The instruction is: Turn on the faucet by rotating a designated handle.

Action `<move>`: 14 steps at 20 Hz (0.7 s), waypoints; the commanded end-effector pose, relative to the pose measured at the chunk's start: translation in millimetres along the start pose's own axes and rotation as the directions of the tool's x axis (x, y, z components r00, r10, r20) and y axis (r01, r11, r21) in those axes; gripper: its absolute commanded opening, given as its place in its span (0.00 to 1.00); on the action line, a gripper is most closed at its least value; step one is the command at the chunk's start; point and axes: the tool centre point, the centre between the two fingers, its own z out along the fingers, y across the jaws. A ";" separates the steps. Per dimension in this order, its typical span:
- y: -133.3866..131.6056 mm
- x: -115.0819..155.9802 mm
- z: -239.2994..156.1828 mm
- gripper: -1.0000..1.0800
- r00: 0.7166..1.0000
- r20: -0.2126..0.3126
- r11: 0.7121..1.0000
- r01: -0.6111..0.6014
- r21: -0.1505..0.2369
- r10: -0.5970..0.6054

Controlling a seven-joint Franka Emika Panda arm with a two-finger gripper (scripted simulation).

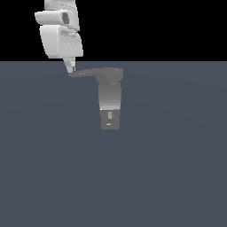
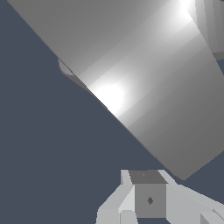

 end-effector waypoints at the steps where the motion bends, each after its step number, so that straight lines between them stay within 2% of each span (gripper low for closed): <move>1: 5.9 7.7 1.8 0.00 1.000 -0.003 1.000 -0.004 -0.006 0.004; 14: 36.9 33.1 5.0 0.00 1.000 -0.005 1.000 -0.004 -0.014 0.004</move>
